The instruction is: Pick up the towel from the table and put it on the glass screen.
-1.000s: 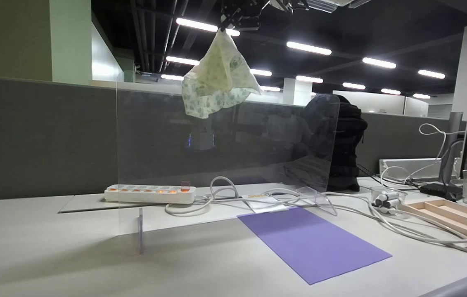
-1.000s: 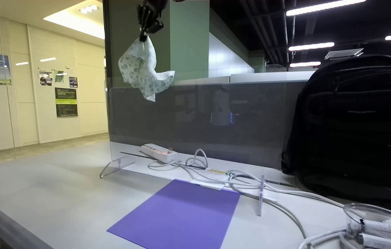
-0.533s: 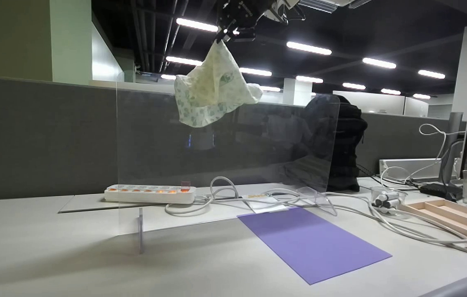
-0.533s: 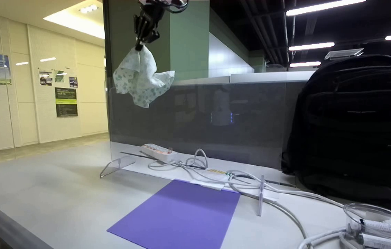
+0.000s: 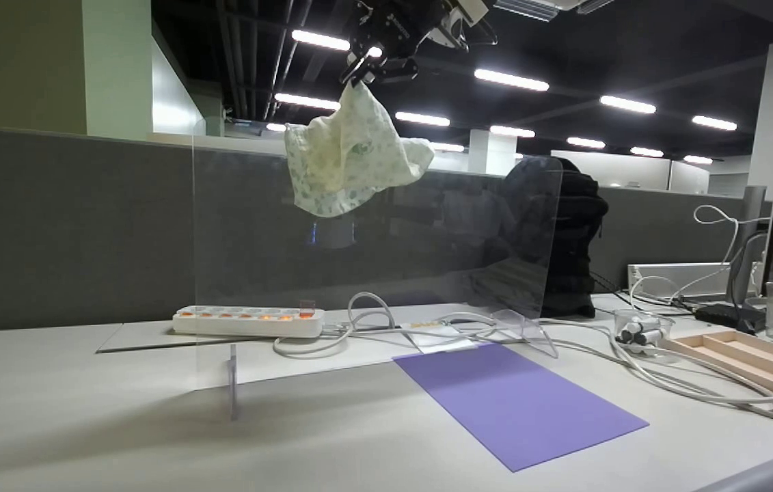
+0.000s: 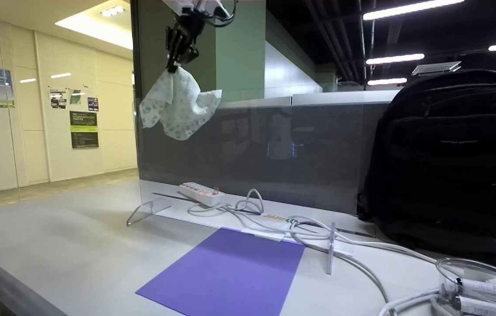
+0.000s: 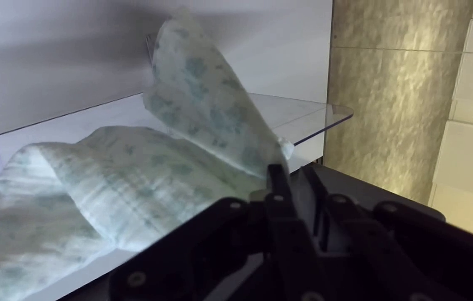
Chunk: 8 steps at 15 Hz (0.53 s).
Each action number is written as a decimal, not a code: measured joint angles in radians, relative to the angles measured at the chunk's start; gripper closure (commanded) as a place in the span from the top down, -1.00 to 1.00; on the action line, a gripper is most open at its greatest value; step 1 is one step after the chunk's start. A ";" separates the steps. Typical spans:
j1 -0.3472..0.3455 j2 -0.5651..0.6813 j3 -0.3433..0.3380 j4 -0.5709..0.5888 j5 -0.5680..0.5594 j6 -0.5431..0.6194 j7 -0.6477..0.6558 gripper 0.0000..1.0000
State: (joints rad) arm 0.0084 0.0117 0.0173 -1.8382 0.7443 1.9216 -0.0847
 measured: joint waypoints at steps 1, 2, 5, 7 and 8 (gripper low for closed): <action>0.001 0.000 0.002 0.000 0.000 -0.001 0.000 0.07; 0.002 0.000 0.003 0.000 0.001 -0.001 0.000 0.20; 0.007 -0.005 0.008 0.000 0.002 0.003 0.005 0.60; 0.010 -0.011 0.013 0.001 0.001 0.007 0.013 0.87; 0.012 -0.015 0.015 0.001 -0.001 0.013 0.014 0.98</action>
State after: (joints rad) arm 0.0208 -0.0033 0.0326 -1.8373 0.7437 1.9342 -0.0706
